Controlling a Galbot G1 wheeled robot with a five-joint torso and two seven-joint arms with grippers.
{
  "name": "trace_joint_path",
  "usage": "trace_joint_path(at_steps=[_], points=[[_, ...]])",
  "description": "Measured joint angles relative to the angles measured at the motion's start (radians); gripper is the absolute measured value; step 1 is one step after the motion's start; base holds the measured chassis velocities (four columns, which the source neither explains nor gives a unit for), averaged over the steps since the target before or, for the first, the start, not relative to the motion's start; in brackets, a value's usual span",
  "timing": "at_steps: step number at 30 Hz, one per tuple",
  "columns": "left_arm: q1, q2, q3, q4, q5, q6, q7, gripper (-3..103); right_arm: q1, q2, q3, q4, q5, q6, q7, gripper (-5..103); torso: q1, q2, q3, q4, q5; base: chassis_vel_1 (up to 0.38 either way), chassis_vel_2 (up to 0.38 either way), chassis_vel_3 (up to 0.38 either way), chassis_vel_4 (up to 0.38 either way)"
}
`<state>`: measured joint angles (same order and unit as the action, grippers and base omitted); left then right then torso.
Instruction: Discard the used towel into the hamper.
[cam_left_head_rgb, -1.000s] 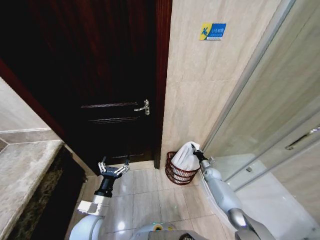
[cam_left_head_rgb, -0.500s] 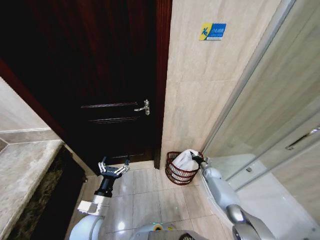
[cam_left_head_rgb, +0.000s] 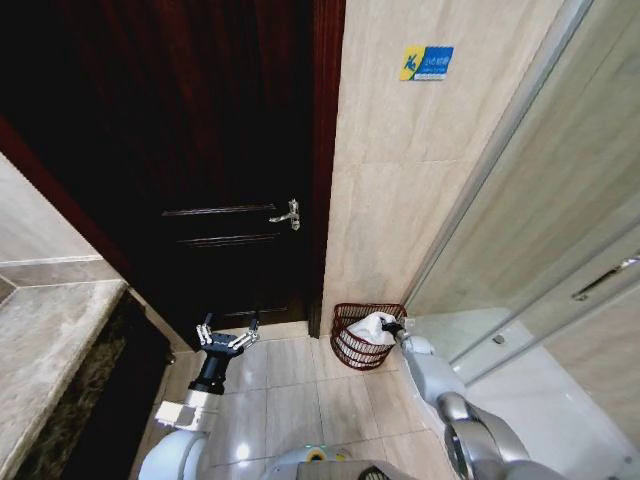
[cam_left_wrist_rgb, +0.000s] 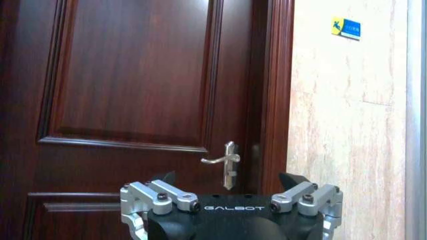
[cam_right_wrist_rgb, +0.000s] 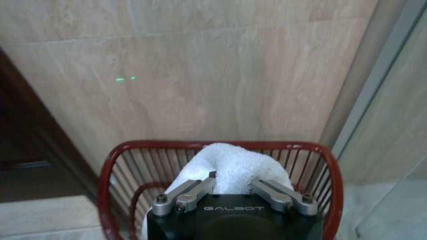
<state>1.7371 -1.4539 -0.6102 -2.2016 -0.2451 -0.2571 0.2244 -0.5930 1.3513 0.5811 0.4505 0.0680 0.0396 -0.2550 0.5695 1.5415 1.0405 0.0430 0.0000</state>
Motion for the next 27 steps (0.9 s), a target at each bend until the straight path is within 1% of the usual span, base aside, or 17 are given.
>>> trace_joint_path(at_steps=[1,3,5,7,8,11,12,14,16,17,18,20,21,22,23,25,27], points=[[0.0,0.0,0.0,0.0,0.0,0.0,0.0,100,0.006,0.0,-0.004,0.004,-0.006,-0.009,0.003,5,0.0,0.0,0.0,0.0001,-0.0002,0.0,0.0,0.0,0.0],[0.0,0.0,0.0,0.0,0.0,0.0,0.0,100,0.007,-0.006,-0.023,0.026,0.006,-0.033,-0.001,14,0.0,0.0,0.0,0.0,-0.0004,0.0,0.0,0.0,0.0],[0.0,0.0,0.0,0.0,0.0,0.0,0.0,100,0.007,-0.007,-0.025,0.027,0.009,-0.038,-0.001,14,0.0,0.0,0.0,0.0,-0.0002,0.0,0.0,0.0,0.0],[0.0,0.0,0.0,0.0,0.0,0.0,0.0,100,-0.005,-0.015,-0.04,0.041,0.012,-0.071,-0.02,25,0.0,0.0,0.0,0.0002,-0.0001,0.0,0.0,0.0,0.0],[0.0,0.0,0.0,0.0,0.0,0.0,0.0,100,-0.005,-0.015,-0.04,0.041,0.012,-0.071,-0.02,25,0.0,0.0,0.0,0.0002,-0.0001,0.0,0.0,0.0,0.0],[0.0,0.0,0.0,0.0,0.0,0.0,0.0,100,-0.041,-0.02,-0.048,0.059,0.01,-0.102,-0.042,41,0.0,0.0,0.0,-0.0002,0.0003,0.0,0.0,0.0,0.0],[0.0,0.0,0.0,0.0,0.0,0.0,0.0,100,-0.05,-0.021,-0.046,0.063,0.01,-0.103,-0.047,47,0.0,0.0,0.0,-0.0002,0.0003,0.0,0.0,0.0,0.0],[0.0,0.0,0.0,0.0,0.0,0.0,0.0,100,-0.056,-0.021,-0.043,0.064,0.009,-0.103,-0.048,47,0.0,0.0,0.0,-0.0002,0.0,0.0,0.0,0.0,0.0],[0.0,0.0,0.0,0.0,0.0,0.0,0.0,100,-0.06,-0.023,-0.04,0.068,0.01,-0.102,-0.048,58,0.0,0.0,0.0,-0.0001,0.0002,0.0,0.0,0.0,0.0],[0.0,0.0,0.0,0.0,0.0,0.0,0.0,100,-0.054,-0.025,-0.039,0.065,0.016,-0.08,-0.039,63,0.0,0.0,0.0,-0.0003,-0.0001,0.0,0.0,0.0,0.0],[0.0,0.0,0.0,0.0,0.0,0.0,0.0,100,-0.054,-0.025,-0.039,0.065,0.016,-0.08,-0.039,63,0.0,0.0,0.0,-0.0003,-0.0001,0.0,0.0,0.0,0.0],[0.0,0.0,0.0,0.0,0.0,0.0,0.0,100,-0.03,-0.023,-0.033,0.048,0.018,-0.029,-0.02,74,0.0,0.0,0.0,0.0001,-0.0002,0.0,0.0,0.0,0.0],[0.0,0.0,0.0,0.0,0.0,0.0,0.0,100,-0.03,-0.026,-0.037,0.061,0.013,-0.035,-0.022,74,0.0,0.0,0.0,0.0005,-0.0001,0.0,0.0,0.0,0.0],[0.0,0.0,0.0,0.0,0.0,0.0,0.0,100,-0.037,-0.032,-0.047,0.082,0.01,-0.047,-0.027,80,0.0,0.0,0.0,0.0005,0.0001,0.0,0.0,0.0,0.0],[0.0,0.0,0.0,0.0,0.0,0.0,0.0,100,-0.037,-0.032,-0.047,0.082,0.01,-0.047,-0.027,80,0.0,0.0,0.0,0.0005,0.0001,0.0,0.0,0.0,0.0],[0.0,0.0,0.0,0.0,0.0,0.0,0.0,100,-0.066,-0.041,-0.057,0.116,0.004,-0.055,-0.045,90,0.0,0.0,0.0,0.0003,-0.0006,0.0,0.0,0.0,0.0],[0.0,0.0,0.0,0.0,0.0,0.0,0.0,100,-0.1,-0.042,-0.052,0.129,0.003,-0.053,-0.058,100,0.0,0.0,0.0,-0.0001,0.0004,0.0,0.0,0.0,0.0]])
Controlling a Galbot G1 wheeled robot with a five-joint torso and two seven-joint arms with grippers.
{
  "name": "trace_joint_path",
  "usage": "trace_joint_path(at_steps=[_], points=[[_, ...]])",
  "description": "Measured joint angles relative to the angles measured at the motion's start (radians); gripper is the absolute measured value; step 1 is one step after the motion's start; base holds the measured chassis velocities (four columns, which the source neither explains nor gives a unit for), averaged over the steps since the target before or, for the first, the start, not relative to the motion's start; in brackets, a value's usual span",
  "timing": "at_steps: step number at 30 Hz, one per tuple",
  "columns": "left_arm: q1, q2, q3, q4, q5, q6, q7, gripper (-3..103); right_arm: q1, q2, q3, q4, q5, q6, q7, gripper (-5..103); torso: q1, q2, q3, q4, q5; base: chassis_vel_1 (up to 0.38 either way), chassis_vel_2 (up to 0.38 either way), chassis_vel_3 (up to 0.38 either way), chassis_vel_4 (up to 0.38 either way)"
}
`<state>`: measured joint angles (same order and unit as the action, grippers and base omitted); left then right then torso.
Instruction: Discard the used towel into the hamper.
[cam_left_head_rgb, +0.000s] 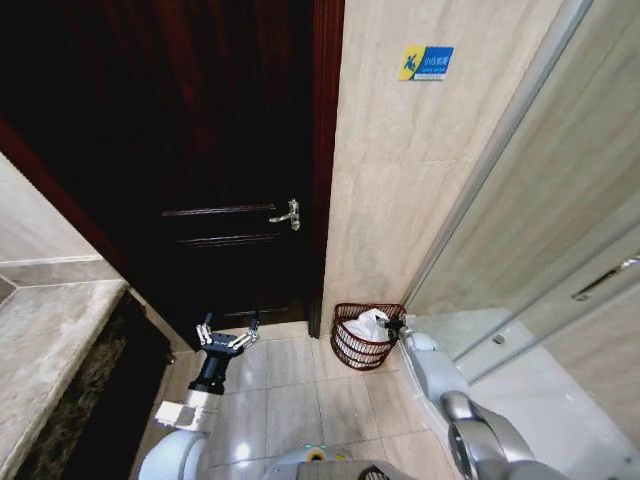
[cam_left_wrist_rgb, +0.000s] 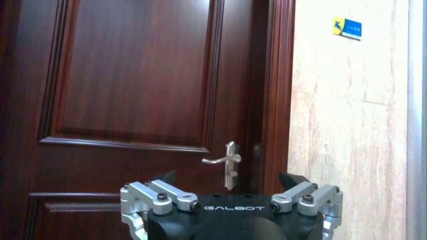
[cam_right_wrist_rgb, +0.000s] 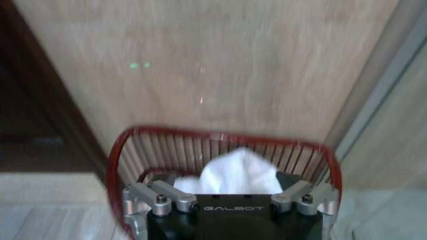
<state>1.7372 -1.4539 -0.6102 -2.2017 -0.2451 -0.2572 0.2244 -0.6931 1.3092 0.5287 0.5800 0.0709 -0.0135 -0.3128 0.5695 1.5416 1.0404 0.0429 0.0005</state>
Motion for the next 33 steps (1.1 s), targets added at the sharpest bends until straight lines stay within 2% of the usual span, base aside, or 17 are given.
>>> trace_joint_path(at_steps=[5,8,9,12,13,15,17,18,22,23,26,27,30,31,33], points=[[0.0,0.0,0.0,0.0,0.0,0.0,0.0,100,-0.078,-0.004,0.023,0.051,0.005,0.007,-0.041,100,0.0,0.0,0.0,0.0,-0.0005,0.0,0.0,0.0,0.0],[0.0,0.0,0.0,0.0,0.0,0.0,0.0,100,-0.19,-0.007,0.03,0.18,0.097,0.007,-0.05,100,0.0,0.0,0.0,-0.0001,-0.0006,0.0,0.0,0.0,0.0],[0.0,0.0,0.0,0.0,0.0,0.0,0.0,100,-0.19,-0.007,0.03,0.18,0.097,0.007,-0.05,100,0.0,0.0,0.0,-0.0001,-0.0006,0.0,0.0,0.0,0.0],[0.0,0.0,0.0,0.0,0.0,0.0,0.0,100,-0.268,-0.001,0.068,0.274,0.126,0.071,-0.056,100,0.0,0.0,0.0,-0.0001,-0.0003,0.0,0.0,0.0,0.0],[0.0,0.0,0.0,0.0,0.0,0.0,0.0,100,-0.268,-0.001,0.068,0.274,0.126,0.071,-0.056,100,0.0,0.0,0.0,-0.0001,-0.0003,0.0,0.0,0.0,0.0],[0.0,0.0,0.0,0.0,0.0,0.0,0.0,100,-0.32,0.003,0.109,0.344,0.135,0.129,-0.067,100,0.0,0.0,0.0,0.0002,-0.0003,0.0,0.0,0.0,0.0],[0.0,0.0,0.0,0.0,0.0,0.0,0.0,100,-0.38,0.001,0.139,0.458,0.159,0.134,-0.06,100,0.0,0.0,0.0,0.0001,-0.0005,0.0,0.0,0.0,0.0],[0.0,0.0,0.0,0.0,0.0,0.0,0.0,100,-0.38,0.001,0.139,0.458,0.159,0.134,-0.06,100,0.0,0.0,0.0,0.0001,-0.0005,0.0,0.0,0.0,0.0],[0.0,0.0,0.0,0.0,0.0,0.0,0.0,100,-0.542,0.025,0.213,0.746,0.209,0.118,-0.017,100,0.0,0.0,0.0,0.0002,-0.0003,0.0,0.0,0.0,0.0],[0.0,0.0,0.0,0.0,0.0,0.0,0.0,100,-0.542,0.025,0.213,0.746,0.209,0.118,-0.017,100,0.0,0.0,0.0,0.0002,-0.0003,0.0,0.0,0.0,0.0],[0.0,0.0,0.0,0.0,0.0,0.0,0.0,100,-0.721,0.073,0.264,1.04,0.258,0.087,0.02,100,0.0,0.0,0.0,0.0,-0.0009,0.0,0.0,0.0,0.0],[0.0,0.0,0.0,0.0,0.0,0.0,0.0,100,-0.721,0.073,0.264,1.04,0.258,0.087,0.02,100,0.0,0.0,0.0,0.0,-0.0009,0.0,0.0,0.0,0.0],[0.0,0.0,0.0,0.0,0.0,0.0,0.0,100,-0.856,0.118,0.294,1.24,0.304,0.081,0.022,100,0.0,0.0,0.0,0.0,-0.0009,0.0,0.0,0.0,0.0],[0.0,0.0,0.0,0.0,0.0,0.0,0.0,100,-0.856,0.118,0.294,1.24,0.304,0.081,0.022,100,0.0,0.0,0.0,0.0,-0.0009,0.0,0.0,0.0,0.0],[0.0,0.0,0.0,0.0,0.0,0.0,0.0,100,-0.961,0.16,0.301,1.369,0.328,0.086,0.018,100,0.0,0.0,0.0,0.0,-0.0005,0.0,0.0,0.0,0.0]])
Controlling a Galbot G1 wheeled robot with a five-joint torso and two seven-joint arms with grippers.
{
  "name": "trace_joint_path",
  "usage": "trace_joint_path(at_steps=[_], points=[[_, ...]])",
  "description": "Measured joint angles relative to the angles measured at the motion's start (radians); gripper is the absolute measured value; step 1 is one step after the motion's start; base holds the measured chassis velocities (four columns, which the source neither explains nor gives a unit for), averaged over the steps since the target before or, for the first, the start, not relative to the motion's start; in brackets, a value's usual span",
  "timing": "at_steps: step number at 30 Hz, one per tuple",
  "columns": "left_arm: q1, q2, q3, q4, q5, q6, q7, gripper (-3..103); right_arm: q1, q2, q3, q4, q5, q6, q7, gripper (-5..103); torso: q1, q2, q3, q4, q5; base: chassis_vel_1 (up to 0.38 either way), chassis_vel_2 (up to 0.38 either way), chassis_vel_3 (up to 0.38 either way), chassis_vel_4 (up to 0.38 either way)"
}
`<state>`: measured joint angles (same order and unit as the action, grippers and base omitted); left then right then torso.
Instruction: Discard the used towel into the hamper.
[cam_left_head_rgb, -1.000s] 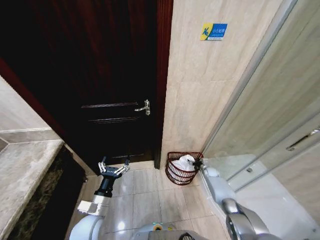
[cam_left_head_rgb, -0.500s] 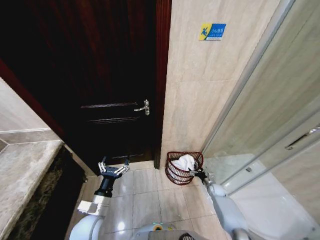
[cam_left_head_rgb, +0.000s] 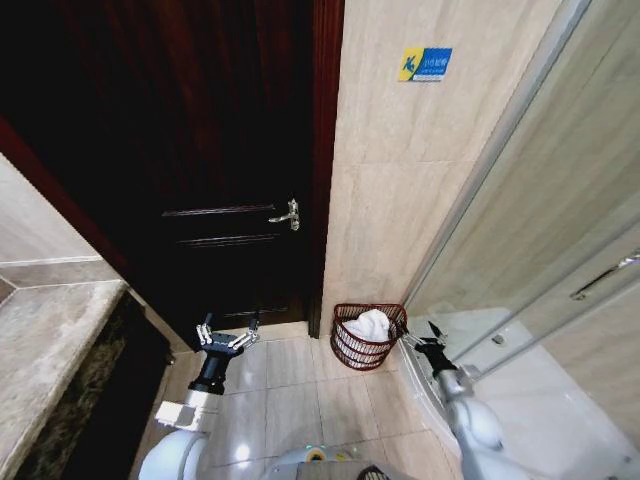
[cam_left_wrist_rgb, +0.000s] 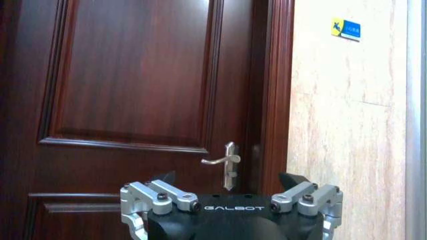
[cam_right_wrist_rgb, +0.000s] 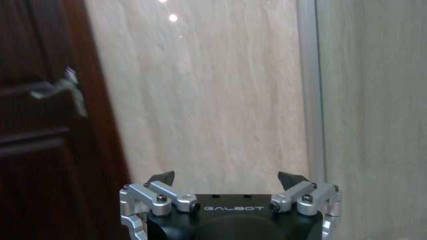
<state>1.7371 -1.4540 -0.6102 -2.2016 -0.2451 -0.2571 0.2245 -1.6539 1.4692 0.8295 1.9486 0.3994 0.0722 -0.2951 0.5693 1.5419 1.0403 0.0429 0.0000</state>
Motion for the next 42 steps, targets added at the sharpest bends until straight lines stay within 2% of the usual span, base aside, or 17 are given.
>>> trace_joint_path(at_steps=[5,9,13,16,23,42], points=[[0.0,0.0,0.0,0.0,0.0,0.0,0.0,100,-0.138,0.074,0.02,0.175,-0.017,0.04,-0.013,100,0.0,0.0,0.0,0.0001,0.0,0.0,0.0,0.0,0.0],[0.0,0.0,0.0,0.0,0.0,0.0,0.0,100,-0.162,0.105,0.05,0.225,-0.02,0.056,-0.014,100,0.0,0.0,0.0,0.0001,-0.0001,0.0,0.0,0.0,0.0],[0.0,0.0,0.0,0.0,0.0,0.0,0.0,100,-0.206,0.138,0.106,0.355,0.072,0.067,-0.036,100,0.0,0.0,0.0,0.0002,0.0,0.0,0.0,0.0,0.0],[0.0,0.0,0.0,0.0,0.0,0.0,0.0,100,-0.212,0.138,0.138,0.408,0.103,0.052,-0.041,100,0.0,0.0,0.0,0.0001,-0.0003,0.0,0.0,0.0,0.0],[0.0,0.0,0.0,0.0,0.0,0.0,0.0,100,-0.204,0.135,0.163,0.421,0.131,0.039,-0.068,100,0.0,0.0,0.0,0.0002,0.0001,0.0,0.0,0.0,0.0],[0.0,0.0,0.0,0.0,0.0,0.0,0.0,100,-0.199,0.132,0.159,0.408,0.13,0.037,-0.07,100,0.0,0.0,0.0,0.0001,0.0001,0.0,0.0,0.0,0.0]])
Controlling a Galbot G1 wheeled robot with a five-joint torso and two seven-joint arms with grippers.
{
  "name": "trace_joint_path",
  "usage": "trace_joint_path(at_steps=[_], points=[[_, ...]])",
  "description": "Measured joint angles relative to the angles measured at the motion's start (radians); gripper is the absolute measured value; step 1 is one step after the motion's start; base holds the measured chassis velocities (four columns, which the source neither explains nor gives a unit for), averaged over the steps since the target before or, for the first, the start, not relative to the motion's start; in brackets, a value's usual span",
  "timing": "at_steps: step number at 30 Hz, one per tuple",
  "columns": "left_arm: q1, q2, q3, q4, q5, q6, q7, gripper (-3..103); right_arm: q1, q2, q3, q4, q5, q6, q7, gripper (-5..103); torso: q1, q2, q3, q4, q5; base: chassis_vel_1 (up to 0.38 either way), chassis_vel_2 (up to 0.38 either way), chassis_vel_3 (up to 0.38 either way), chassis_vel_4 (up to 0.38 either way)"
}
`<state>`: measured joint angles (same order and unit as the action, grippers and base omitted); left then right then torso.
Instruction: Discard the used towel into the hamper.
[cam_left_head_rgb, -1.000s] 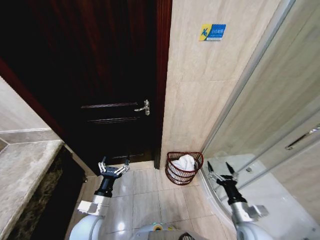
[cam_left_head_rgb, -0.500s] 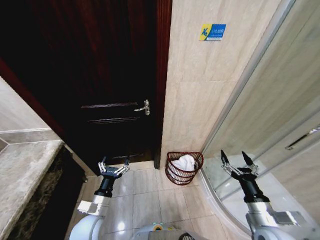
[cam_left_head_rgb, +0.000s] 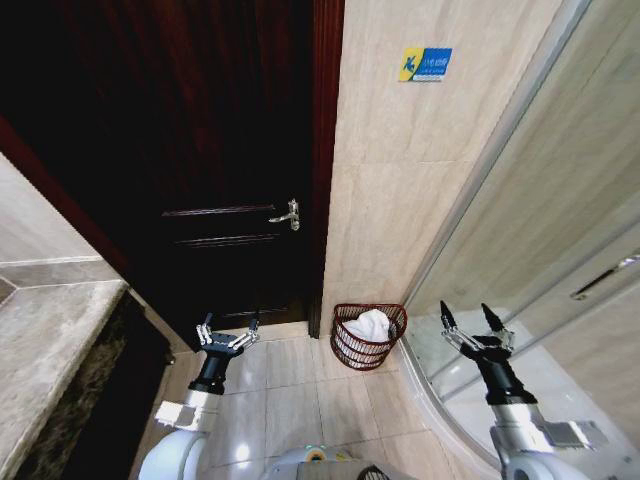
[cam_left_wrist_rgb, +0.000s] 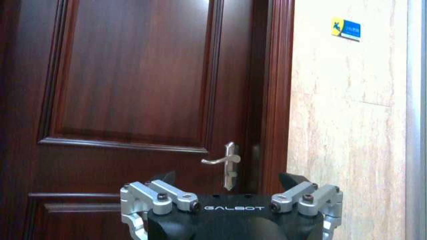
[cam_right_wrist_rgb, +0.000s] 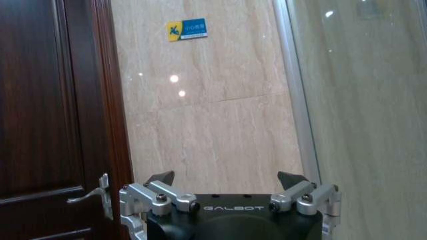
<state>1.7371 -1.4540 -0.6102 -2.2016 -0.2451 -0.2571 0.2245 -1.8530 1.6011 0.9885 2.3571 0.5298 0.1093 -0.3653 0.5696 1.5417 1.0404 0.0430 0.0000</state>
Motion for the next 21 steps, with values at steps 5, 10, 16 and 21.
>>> trace_joint_path(at_steps=[5,10,16,21], points=[[0.0,0.0,0.0,0.0,0.0,0.0,0.0,100,0.001,0.0,0.0,-0.001,0.0,0.0,0.0,100,0.0,0.0,0.0,0.0,0.0,0.021,-0.017,-0.016,0.009],[0.0,0.0,0.0,0.0,0.0,0.0,0.0,100,0.001,-0.001,-0.001,-0.002,-0.001,0.0,0.0,100,0.0,0.0,0.0,0.0,0.0,0.082,-0.081,-0.096,0.099],[0.0,0.0,0.0,0.0,0.0,0.0,0.0,100,0.001,-0.001,-0.001,-0.002,-0.001,0.0,0.0,100,0.0,0.0,0.0,0.0,-0.0001,0.203,-0.174,-0.178,0.185],[0.0,0.0,0.0,0.0,0.0,0.0,0.0,100,0.001,-0.001,-0.001,-0.003,-0.002,0.0,0.001,100,0.0,0.0,0.0,-0.0001,0.0001,0.243,-0.234,-0.247,0.237]])
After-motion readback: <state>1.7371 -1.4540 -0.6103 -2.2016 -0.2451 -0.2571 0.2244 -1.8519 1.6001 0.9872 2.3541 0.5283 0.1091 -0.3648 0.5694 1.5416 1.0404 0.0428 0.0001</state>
